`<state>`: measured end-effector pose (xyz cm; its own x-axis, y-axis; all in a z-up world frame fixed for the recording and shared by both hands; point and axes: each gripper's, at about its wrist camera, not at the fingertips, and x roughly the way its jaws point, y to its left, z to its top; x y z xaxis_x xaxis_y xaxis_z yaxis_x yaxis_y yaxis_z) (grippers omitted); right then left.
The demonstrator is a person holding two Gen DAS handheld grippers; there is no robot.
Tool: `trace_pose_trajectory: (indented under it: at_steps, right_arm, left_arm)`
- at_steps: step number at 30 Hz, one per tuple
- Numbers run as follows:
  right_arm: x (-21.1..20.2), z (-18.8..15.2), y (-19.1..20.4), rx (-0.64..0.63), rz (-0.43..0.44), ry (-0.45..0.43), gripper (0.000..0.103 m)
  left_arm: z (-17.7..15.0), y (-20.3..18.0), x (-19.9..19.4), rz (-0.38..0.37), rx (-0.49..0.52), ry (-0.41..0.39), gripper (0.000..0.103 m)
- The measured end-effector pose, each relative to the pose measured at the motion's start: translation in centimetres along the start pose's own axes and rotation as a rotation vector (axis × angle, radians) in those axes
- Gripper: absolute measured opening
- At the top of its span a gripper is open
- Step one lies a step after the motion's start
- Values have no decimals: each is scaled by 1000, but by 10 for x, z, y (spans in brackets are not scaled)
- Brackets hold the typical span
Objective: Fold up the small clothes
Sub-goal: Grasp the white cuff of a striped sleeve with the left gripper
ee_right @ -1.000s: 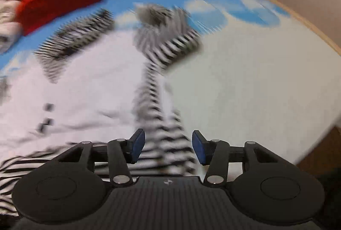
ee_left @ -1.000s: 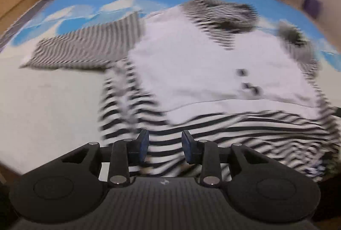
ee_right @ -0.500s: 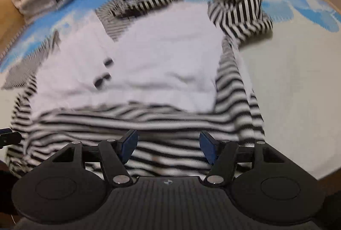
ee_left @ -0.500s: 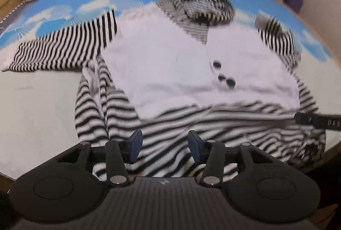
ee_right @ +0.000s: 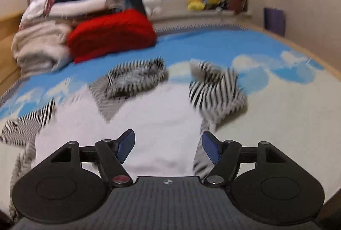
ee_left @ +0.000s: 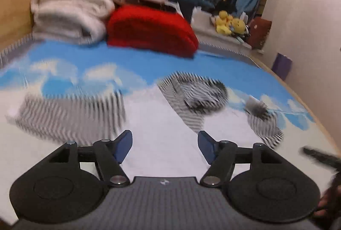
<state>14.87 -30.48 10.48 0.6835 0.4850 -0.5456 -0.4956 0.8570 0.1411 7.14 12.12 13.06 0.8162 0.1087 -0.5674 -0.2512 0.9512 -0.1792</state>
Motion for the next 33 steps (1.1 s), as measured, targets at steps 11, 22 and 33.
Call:
trace_pose_trajectory:
  at_steps: [11,22,33]
  right_arm:
    - [77,123,45,8,-138,-173,78]
    - [117,125,40,57,-193,-102,32]
    - [176,139,47,189,-126,14,52]
  left_arm:
    - [49,97,87,45,48,17,45]
    - [30,229,143,209,-239,128,18]
    - [15,332,165,388,-496,217,71]
